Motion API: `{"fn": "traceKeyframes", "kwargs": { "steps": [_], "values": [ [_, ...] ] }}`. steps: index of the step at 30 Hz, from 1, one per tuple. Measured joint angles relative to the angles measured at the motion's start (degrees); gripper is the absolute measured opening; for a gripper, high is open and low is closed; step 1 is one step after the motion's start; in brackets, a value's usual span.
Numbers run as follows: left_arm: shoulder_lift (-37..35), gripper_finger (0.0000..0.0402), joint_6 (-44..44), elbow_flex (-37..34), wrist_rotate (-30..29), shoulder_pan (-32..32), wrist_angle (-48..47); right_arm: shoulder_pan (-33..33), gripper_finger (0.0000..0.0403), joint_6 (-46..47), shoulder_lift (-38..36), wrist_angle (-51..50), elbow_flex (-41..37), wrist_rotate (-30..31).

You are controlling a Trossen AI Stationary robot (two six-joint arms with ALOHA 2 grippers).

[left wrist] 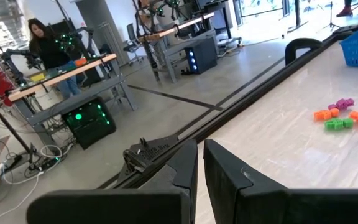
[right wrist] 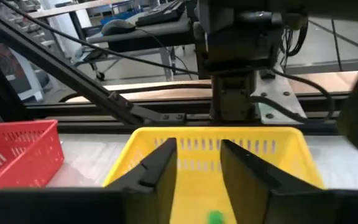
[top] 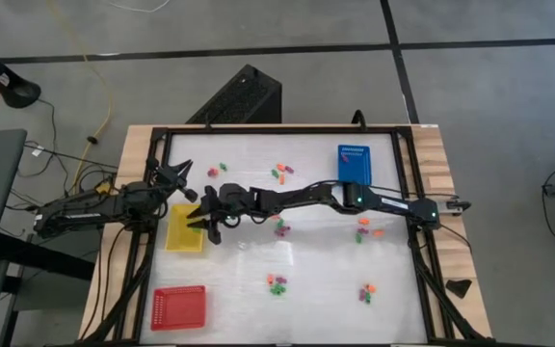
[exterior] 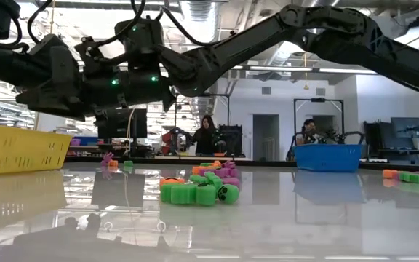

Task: Sort Halloween decoration
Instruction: Put the green skeleton toy into the yellow bin, then put the orange skeleton toy into the red bin

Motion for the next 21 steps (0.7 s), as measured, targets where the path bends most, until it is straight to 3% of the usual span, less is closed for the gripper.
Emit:
{"fn": "traceKeyframes", "kwargs": {
  "steps": [5, 9, 11, 14, 16, 21],
  "values": [
    [0.00, 0.0018, 0.00, 0.00, -0.02, 0.01, 0.00, -1.61, 0.0210, -0.02, -2.93, -7.79, -0.02, -5.40],
    [0.00, 0.0018, 0.00, 0.01, -0.01, 0.01, 0.02, -4.85, 0.0221, -3.19, -10.12, -28.90, 0.09, -14.18],
    [0.00, 0.0018, 0.00, 0.01, -0.04, 0.01, 0.02, -6.65, 0.0222, -7.98, -13.74, -43.99, 0.11, -15.47],
    [0.02, 0.0018, 0.00, 0.02, -0.02, 0.00, 0.01, -9.21, 0.0222, -15.32, -17.27, -62.58, 0.11, -12.71],
    [0.01, 0.0018, 0.00, 0.00, -0.02, 0.00, 0.01, -10.84, 0.0220, -17.16, -18.54, -69.93, -0.02, -10.02],
    [0.02, 0.0018, 0.00, 0.01, -0.02, 0.00, 0.01, -14.77, 0.0212, -14.95, -19.49, -71.42, -0.39, -4.03]
  ]
}}
